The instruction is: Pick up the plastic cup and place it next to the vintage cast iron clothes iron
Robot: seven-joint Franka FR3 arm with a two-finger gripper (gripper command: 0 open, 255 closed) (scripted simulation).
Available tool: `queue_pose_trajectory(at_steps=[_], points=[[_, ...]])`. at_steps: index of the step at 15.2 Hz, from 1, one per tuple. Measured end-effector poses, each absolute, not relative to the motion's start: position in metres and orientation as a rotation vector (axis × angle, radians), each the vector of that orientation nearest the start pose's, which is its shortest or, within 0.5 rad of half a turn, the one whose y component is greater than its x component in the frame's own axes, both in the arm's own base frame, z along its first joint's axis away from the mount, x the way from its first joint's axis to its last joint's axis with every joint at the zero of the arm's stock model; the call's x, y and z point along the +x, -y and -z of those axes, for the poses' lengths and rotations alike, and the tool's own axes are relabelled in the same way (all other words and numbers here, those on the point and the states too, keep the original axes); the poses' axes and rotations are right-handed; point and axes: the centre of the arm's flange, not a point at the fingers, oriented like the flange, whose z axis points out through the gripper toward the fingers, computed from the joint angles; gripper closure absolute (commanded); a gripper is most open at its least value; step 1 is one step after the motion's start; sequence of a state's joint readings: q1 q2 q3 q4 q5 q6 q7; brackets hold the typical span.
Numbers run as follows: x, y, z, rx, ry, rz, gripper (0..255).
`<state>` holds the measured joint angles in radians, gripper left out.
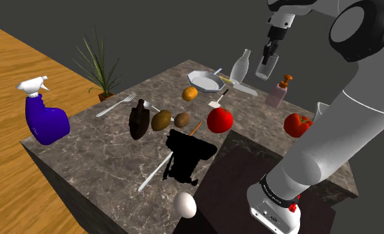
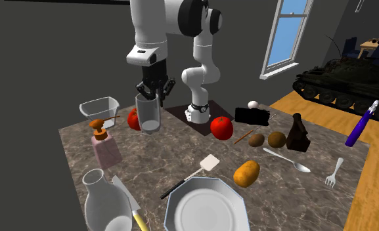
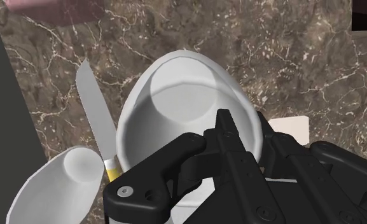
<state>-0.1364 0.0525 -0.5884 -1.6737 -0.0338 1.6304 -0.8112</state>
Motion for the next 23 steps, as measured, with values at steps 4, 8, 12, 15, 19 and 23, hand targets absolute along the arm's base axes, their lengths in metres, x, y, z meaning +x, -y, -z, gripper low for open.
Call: queue_pose_trajectory(at_steps=[4, 8, 12, 15, 19, 23], points=[[0.426, 0.372, -0.575, -3.119, 0.139, -0.166, 255], [0.427, 0.334, -0.58, -3.118, 0.14, -0.166, 255], [0.423, 0.282, -0.576, -3.118, 0.142, -0.166, 255], [0.423, 0.241, -0.581, -3.118, 0.142, -0.167, 255], [0.424, 0.187, -0.578, -3.118, 0.142, -0.166, 255], [0.426, 0.135, -0.58, -3.118, 0.142, -0.166, 255]])
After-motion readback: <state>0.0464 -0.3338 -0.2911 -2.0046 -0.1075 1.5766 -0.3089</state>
